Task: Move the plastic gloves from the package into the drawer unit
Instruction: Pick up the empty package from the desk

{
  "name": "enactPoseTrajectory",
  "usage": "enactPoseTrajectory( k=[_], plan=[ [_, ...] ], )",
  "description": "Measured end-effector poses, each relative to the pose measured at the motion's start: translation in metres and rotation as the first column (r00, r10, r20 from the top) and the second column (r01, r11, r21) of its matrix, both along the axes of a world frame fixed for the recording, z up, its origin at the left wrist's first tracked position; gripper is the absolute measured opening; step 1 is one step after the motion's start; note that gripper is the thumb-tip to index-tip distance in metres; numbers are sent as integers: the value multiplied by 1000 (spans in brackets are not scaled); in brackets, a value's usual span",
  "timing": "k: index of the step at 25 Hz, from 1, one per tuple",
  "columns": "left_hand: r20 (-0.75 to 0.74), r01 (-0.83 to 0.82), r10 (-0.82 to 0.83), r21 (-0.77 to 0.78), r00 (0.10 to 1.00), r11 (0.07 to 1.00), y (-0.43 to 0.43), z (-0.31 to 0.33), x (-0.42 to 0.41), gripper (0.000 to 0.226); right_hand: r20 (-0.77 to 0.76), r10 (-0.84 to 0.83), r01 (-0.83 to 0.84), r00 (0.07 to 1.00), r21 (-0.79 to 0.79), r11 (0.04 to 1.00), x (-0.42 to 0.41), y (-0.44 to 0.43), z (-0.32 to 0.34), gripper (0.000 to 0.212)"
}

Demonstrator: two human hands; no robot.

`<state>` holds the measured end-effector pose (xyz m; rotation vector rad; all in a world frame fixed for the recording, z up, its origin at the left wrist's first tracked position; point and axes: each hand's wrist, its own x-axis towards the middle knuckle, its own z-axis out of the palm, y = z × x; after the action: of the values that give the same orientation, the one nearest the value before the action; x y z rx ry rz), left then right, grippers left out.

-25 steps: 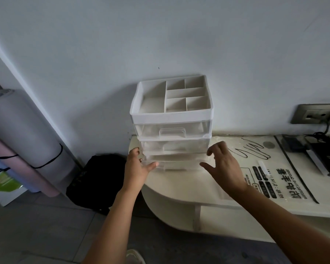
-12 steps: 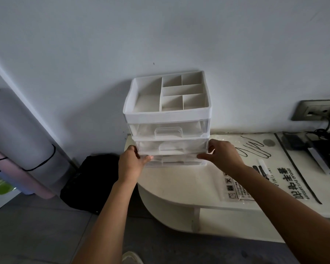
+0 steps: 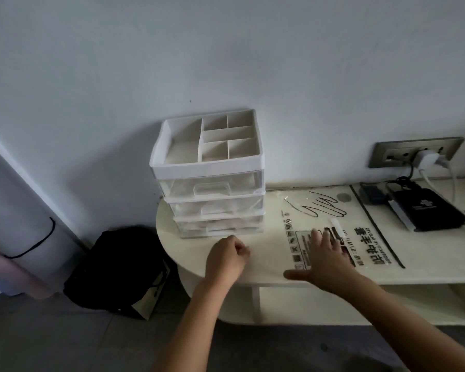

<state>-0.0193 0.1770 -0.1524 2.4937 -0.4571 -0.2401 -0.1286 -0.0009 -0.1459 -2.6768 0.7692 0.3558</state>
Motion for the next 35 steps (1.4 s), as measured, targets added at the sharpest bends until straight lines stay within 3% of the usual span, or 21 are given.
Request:
enactPoseTrajectory(
  k=[3,5,7,9,11,12,13,14,15,16,18,21,23,24,26,28,29,30,32,33,35],
  plan=[
    [-163,81,-113,-192,980,978,-34,-3,-16,16,138,-6,23,990,-127,992,-17,10,-14,72],
    [-398,-61,-104,-380,911,923,-46,-4,-23,16,244,57,-2,968,-220,975,-18,9,-12,38],
    [-551,-197,-116,-476,826,857,-53,-1,-34,19,259,69,5,963,-278,961,-19,5,-10,21],
    [-684,-336,-158,-529,712,779,-56,5,-42,21,357,-51,95,933,-106,990,-20,-4,-6,14],
    [-796,-443,-299,-556,525,703,-57,10,-52,40,507,-296,117,809,354,928,-28,-8,5,16],
    [-804,-461,-387,-582,451,671,-57,11,-56,54,511,-482,24,712,668,744,-33,-7,14,15],
    [-787,-449,-471,-615,398,648,-57,12,-60,67,405,-625,-128,667,889,439,-40,-5,25,20],
    [-748,-405,-556,-664,362,629,-57,12,-64,75,253,-689,-246,679,963,111,-48,-3,34,31],
    [-690,-357,-642,-723,334,592,-58,13,-68,80,138,-692,-303,709,945,-121,-57,-2,42,39],
    [-632,-330,-704,-773,323,543,-59,17,-72,81,92,-685,-335,722,914,-229,-64,-2,47,42],
    [-534,-340,-774,-838,341,428,-60,34,-82,71,107,-702,-415,704,865,-283,-71,-2,53,34],
    [-421,-300,-708,-906,566,299,-56,68,-80,27,138,-701,-415,700,877,-242,-74,2,56,25],
    [-307,-127,-539,-930,784,345,-42,95,-73,25,218,-678,-390,702,914,-111,-71,-3,53,42],
    [-224,-11,-427,-894,876,447,-33,106,-69,28,308,-707,-401,637,915,37,-71,-6,53,39],
    [-4,178,-253,-700,967,691,-13,131,-64,29,605,-709,-395,363,788,471,-73,-8,62,28],
    [128,196,-152,-499,980,844,5,152,-60,22,894,-438,-377,99,441,815,-79,3,93,32],
    [115,190,-154,-465,981,865,15,162,-57,18,982,-173,-376,72,187,908,-79,15,111,33],
    [51,189,-188,-478,981,858,22,168,-53,15,982,131,-377,136,-71,924,-74,29,125,44],
    [-153,191,-333,-575,930,796,33,174,-51,12,731,588,-430,345,-434,792,-60,55,135,91],
    [-232,189,-402,-613,886,767,39,173,-50,14,612,680,-444,404,-518,731,-52,65,134,105],
    [-343,194,-537,-676,771,711,53,171,-49,18,544,702,-445,459,-544,712,-38,80,126,116]
  ],
)
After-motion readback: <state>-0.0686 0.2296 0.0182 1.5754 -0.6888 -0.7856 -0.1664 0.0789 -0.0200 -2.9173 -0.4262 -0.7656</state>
